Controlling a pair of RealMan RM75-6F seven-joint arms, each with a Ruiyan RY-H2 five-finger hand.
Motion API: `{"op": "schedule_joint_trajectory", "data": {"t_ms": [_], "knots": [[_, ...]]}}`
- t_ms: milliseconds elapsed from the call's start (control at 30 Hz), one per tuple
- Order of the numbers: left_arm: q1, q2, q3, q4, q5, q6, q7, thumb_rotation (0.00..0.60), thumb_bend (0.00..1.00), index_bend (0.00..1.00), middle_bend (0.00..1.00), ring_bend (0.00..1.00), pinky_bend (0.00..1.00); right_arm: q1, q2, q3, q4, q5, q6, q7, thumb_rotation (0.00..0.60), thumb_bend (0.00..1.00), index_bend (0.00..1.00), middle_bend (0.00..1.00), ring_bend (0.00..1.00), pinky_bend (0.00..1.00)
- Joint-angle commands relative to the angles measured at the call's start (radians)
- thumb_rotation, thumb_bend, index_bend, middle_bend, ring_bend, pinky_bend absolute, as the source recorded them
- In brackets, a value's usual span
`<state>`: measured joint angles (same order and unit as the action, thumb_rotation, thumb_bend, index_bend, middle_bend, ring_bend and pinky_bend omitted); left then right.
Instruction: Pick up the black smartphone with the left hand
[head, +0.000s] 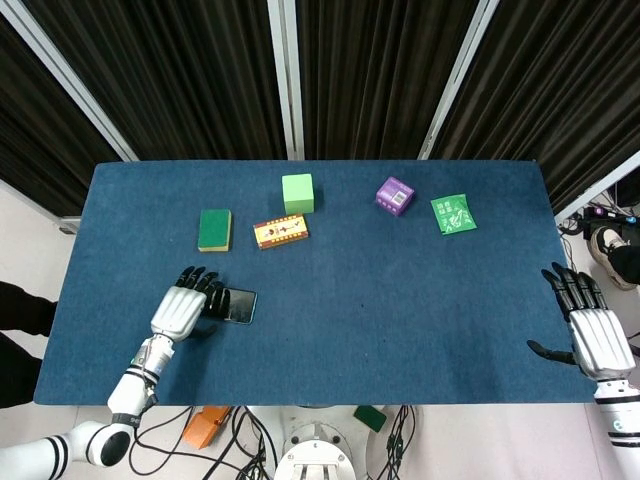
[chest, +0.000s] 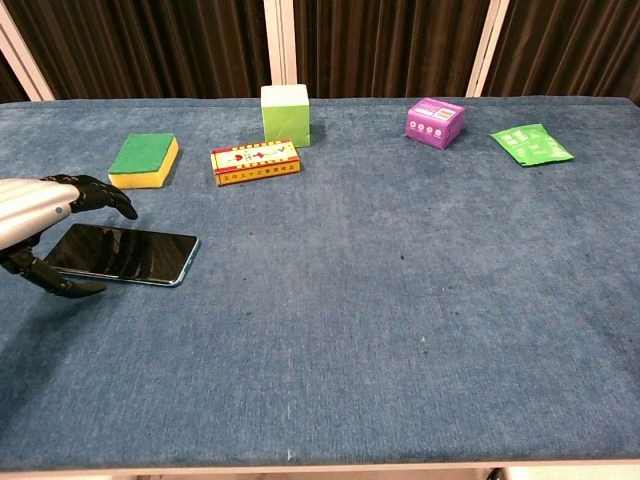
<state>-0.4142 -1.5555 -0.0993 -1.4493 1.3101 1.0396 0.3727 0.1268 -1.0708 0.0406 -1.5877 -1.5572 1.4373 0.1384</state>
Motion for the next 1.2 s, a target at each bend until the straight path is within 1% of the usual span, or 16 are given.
{"op": "schedule_joint_trajectory", "data": {"t_ms": [33,367,500,600,733,867,1000,1100,1200], "knots": [[-0.007,-0.005,0.003,0.007,-0.011,-0.006,-0.001,0.6,0.24,0.24,0.1,0.04,0.04,0.0,0.0,0.0,0.0,0.001,0.0,0.0,0.6,0.15,0.0,0.0,0.0,0.0],[-0.029,-0.022,0.008,0.03,-0.048,-0.024,-0.002,0.6,0.24,0.24,0.1,0.03,0.04,-0.002,-0.001,0.0,0.001,0.006,-0.001,0.0,0.6,0.15,0.0,0.0,0.0,0.0],[-0.039,-0.031,0.01,0.046,-0.063,-0.037,-0.004,0.6,0.26,0.27,0.1,0.03,0.04,-0.003,0.0,0.0,0.0,0.007,0.0,0.0,0.6,0.15,0.0,0.0,0.0,0.0],[-0.044,-0.044,0.01,0.065,-0.066,-0.039,-0.014,0.6,0.31,0.33,0.1,0.03,0.04,-0.005,0.002,0.0,-0.001,0.008,0.003,0.0,0.6,0.15,0.0,0.0,0.0,0.0],[-0.048,-0.064,0.012,0.099,-0.055,-0.032,-0.053,0.6,0.41,0.42,0.1,0.03,0.04,-0.009,0.003,-0.001,-0.001,0.009,0.007,0.001,0.6,0.15,0.0,0.0,0.0,0.0],[-0.049,-0.066,0.018,0.11,-0.038,-0.023,-0.08,0.6,0.48,0.48,0.11,0.04,0.04,-0.013,0.004,-0.003,-0.001,0.009,0.012,0.002,0.6,0.15,0.0,0.0,0.0,0.0],[-0.051,-0.035,0.028,0.068,-0.02,-0.027,-0.115,0.6,0.52,0.5,0.11,0.04,0.04,-0.017,0.004,-0.004,0.0,0.007,0.017,0.004,0.6,0.15,0.0,0.0,0.0,0.0],[-0.057,0.019,0.044,-0.009,-0.016,-0.059,-0.138,0.6,0.53,0.5,0.11,0.04,0.04,-0.019,0.003,-0.005,0.002,0.007,0.02,0.006,0.6,0.15,0.0,0.0,0.0,0.0],[-0.067,0.067,0.055,-0.075,-0.022,-0.083,-0.119,0.6,0.53,0.51,0.11,0.04,0.04,-0.021,0.002,-0.006,0.004,0.006,0.02,0.008,0.6,0.15,0.0,0.0,0.0,0.0]]}}
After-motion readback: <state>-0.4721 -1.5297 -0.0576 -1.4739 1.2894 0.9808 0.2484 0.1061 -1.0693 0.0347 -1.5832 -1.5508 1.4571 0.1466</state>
